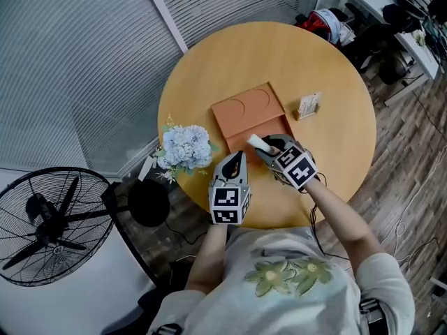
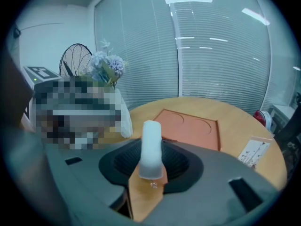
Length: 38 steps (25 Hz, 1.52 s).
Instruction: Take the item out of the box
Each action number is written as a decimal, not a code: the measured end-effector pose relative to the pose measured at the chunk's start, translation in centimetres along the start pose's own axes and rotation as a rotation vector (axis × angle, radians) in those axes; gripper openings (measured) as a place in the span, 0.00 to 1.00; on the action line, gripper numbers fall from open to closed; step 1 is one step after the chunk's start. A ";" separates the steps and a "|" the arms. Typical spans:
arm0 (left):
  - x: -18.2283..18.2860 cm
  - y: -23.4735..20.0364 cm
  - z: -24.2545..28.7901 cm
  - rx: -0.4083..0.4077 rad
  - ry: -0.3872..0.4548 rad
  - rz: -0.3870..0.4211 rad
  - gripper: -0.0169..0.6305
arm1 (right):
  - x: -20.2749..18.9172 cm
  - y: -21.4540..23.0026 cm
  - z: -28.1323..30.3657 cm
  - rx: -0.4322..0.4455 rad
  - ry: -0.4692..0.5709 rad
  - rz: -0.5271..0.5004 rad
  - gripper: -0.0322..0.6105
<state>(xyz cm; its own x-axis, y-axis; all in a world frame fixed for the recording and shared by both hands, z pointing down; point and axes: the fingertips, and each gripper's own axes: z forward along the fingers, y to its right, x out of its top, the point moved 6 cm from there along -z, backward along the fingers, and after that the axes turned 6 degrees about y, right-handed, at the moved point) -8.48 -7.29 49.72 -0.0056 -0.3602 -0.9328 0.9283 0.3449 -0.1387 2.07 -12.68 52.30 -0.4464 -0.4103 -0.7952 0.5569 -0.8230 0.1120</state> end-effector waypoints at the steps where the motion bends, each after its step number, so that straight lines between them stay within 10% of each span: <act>1: 0.1 0.0 0.0 0.000 0.002 0.002 0.03 | 0.1 -0.1 -0.2 -0.003 0.008 0.005 0.27; 38: 0.6 2.1 -2.7 -0.005 0.042 0.000 0.03 | 1.7 -7.2 -11.2 -0.061 0.411 0.040 0.26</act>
<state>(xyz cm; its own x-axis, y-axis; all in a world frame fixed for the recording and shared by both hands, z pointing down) -7.55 -4.42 47.94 -0.0211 -0.3232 -0.9461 0.9266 0.3490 -0.1399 5.16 -3.07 43.43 -0.1137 -0.2403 -0.9640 0.6144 -0.7795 0.1219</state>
